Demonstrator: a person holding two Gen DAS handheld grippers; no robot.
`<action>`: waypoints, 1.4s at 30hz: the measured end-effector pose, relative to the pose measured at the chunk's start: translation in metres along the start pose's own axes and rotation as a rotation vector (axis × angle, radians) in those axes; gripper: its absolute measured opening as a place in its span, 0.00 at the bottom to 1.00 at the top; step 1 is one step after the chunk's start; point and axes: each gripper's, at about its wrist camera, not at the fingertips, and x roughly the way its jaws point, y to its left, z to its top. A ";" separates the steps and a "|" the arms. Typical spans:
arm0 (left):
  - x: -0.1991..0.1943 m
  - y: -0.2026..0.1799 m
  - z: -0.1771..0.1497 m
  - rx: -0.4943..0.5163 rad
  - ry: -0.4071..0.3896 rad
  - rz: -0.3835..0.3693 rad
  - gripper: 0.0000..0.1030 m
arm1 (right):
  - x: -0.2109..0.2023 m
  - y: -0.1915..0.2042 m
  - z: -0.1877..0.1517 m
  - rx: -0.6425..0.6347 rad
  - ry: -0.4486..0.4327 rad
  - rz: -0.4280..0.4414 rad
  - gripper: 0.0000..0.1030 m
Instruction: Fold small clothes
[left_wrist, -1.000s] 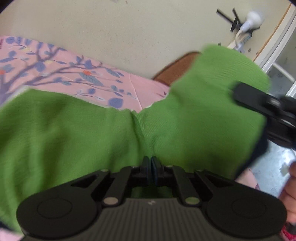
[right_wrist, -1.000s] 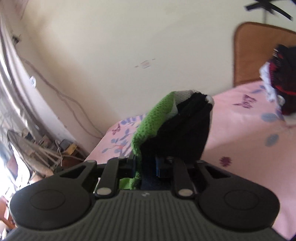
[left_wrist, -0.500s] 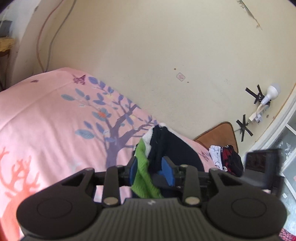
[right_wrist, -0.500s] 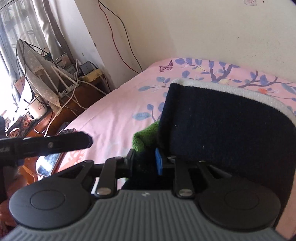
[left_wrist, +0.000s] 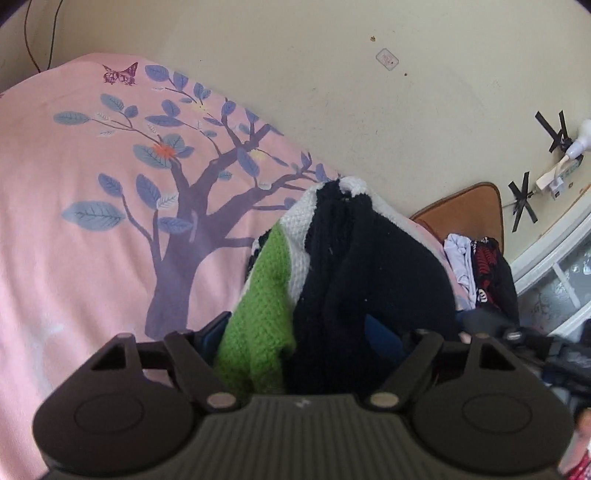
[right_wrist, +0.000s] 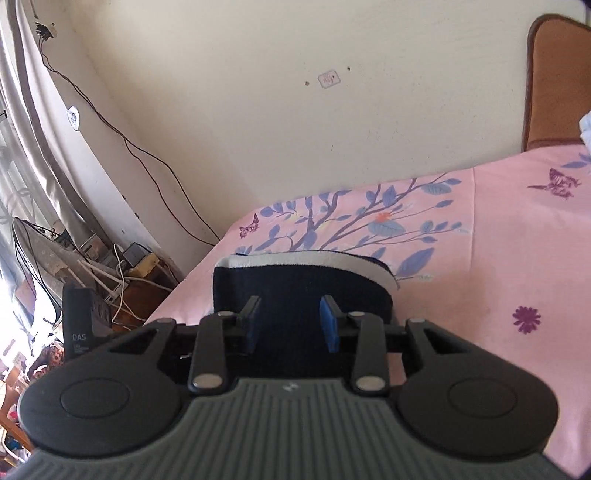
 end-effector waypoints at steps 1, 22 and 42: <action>-0.001 0.002 0.000 -0.005 0.004 0.004 0.70 | 0.019 -0.003 -0.001 -0.011 0.050 -0.033 0.21; -0.022 0.000 0.005 0.018 0.085 -0.068 0.97 | -0.127 -0.057 0.030 0.095 -0.189 -0.057 0.67; -0.077 0.039 0.076 -0.174 -0.226 -0.132 0.57 | 0.094 0.061 0.076 -0.073 0.033 0.338 0.41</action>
